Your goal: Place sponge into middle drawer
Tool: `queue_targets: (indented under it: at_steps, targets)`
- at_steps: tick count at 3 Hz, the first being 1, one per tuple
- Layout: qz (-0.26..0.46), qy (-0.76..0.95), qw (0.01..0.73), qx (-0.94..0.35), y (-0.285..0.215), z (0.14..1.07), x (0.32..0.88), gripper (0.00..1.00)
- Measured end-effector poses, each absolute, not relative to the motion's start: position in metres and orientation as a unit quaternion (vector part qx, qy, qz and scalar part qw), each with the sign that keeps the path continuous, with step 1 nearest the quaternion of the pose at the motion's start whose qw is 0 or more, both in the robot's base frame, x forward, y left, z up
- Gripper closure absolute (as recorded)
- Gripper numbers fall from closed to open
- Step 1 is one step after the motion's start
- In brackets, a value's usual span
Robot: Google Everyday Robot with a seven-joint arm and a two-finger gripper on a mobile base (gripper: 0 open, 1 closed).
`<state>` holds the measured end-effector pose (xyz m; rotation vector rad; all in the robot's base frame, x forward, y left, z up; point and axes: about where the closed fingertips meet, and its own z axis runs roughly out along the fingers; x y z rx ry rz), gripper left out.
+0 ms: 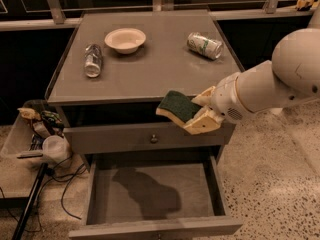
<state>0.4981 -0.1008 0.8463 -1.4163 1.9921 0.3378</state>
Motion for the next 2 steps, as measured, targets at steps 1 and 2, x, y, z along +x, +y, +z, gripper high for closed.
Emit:
queue_targets:
  at_steps: [1, 2]
  targets:
    - [0.129, 0.762, 0.331, -0.542, -0.101, 0.846, 0.498, 1.00]
    - [0.135, 0.765, 0.313, -0.546, -0.090, 0.823, 0.492, 1.00]
